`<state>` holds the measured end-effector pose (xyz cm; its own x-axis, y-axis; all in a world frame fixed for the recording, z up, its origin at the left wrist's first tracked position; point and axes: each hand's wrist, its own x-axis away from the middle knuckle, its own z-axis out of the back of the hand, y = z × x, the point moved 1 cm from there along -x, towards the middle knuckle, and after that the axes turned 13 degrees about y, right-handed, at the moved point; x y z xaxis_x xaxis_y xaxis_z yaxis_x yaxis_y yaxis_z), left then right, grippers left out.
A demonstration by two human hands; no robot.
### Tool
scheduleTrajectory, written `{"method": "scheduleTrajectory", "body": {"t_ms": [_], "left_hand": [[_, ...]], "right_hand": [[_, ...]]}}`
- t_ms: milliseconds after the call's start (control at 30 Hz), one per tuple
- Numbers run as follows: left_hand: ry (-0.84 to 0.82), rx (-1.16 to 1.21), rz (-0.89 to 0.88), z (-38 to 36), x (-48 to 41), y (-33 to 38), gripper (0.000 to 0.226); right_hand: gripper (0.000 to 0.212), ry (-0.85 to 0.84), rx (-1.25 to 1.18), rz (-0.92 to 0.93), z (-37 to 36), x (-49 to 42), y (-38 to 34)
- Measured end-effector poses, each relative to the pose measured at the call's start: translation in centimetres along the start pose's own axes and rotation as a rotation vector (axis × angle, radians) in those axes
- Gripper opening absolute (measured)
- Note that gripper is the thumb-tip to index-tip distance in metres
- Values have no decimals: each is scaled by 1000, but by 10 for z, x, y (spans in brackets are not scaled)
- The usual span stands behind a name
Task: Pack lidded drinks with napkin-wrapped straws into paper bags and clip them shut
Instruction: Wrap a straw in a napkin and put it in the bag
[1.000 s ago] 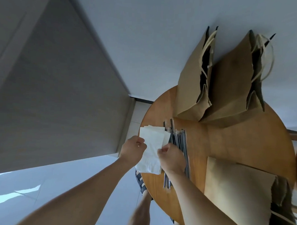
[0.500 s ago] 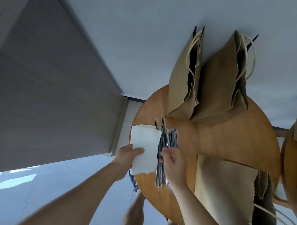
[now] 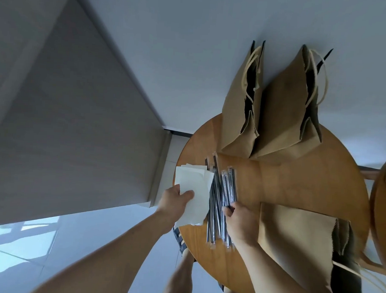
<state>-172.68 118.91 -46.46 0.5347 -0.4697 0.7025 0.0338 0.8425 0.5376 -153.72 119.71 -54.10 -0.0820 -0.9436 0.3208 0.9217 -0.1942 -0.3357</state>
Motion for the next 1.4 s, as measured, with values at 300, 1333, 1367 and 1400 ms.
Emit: {"method": "scheduleTrajectory", "body": {"t_ms": [300, 1333, 1367, 1400], "left_hand": [[32, -86, -180, -2, 48, 41, 29], [-85, 312, -333, -12, 161, 106, 7], [-112, 338, -348, -10, 169, 113, 8], [-156, 352, -370, -10, 178, 120, 11]], "right_hand": [[12, 180, -560, -31, 86, 26, -34], [30, 210, -755, 140, 223, 63, -38], [41, 265, -778, 126, 234, 63, -33], [51, 270, -833, 106, 245, 63, -28]]}}
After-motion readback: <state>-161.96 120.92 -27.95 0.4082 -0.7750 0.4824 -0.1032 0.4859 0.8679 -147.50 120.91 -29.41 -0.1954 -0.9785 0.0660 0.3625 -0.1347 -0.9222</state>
